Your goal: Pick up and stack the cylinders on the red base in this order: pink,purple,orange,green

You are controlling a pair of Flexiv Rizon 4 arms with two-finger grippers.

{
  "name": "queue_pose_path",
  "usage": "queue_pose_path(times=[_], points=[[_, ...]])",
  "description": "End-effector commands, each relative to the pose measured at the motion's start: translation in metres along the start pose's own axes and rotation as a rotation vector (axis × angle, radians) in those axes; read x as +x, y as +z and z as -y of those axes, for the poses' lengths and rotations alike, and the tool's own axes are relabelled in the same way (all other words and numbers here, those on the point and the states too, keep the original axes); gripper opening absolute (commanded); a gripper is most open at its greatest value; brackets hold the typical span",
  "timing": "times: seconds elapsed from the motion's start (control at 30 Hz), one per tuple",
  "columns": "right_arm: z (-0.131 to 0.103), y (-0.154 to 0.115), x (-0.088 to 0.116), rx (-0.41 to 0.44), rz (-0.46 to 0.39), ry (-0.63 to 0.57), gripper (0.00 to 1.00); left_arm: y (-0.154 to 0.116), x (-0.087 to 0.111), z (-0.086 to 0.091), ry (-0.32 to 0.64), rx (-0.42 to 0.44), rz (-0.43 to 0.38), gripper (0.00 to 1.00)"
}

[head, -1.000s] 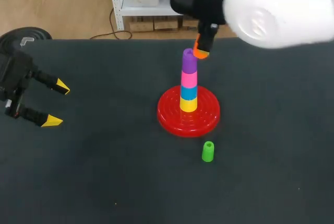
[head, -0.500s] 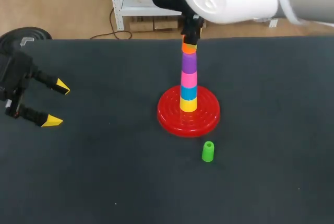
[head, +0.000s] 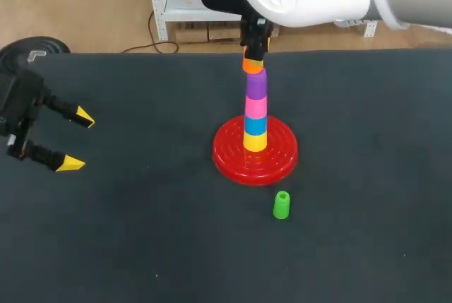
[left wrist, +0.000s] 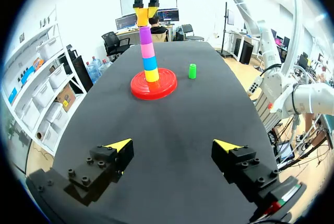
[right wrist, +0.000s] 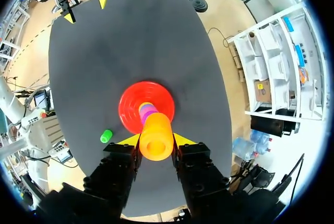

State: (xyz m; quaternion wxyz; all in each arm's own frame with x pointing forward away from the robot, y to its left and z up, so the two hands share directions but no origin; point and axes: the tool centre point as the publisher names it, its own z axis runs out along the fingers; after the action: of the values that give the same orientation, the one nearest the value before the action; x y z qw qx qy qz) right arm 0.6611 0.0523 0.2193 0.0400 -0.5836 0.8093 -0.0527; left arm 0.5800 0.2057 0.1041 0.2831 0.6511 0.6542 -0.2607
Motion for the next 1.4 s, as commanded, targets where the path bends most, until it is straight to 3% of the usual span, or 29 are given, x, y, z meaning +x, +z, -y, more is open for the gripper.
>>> queue_pose_path(times=[0.03, 1.4], points=[[-0.003, 0.001, 0.005, -0.018, 0.005, -0.007, 0.0, 0.0, 0.001, 0.0, 0.003, -0.003, 0.003, 1.0], [0.012, 0.015, 0.006, -0.137, -0.034, -0.035, 0.0, 0.0, 0.001, 0.0, 0.003, -0.003, 0.003, 1.0]])
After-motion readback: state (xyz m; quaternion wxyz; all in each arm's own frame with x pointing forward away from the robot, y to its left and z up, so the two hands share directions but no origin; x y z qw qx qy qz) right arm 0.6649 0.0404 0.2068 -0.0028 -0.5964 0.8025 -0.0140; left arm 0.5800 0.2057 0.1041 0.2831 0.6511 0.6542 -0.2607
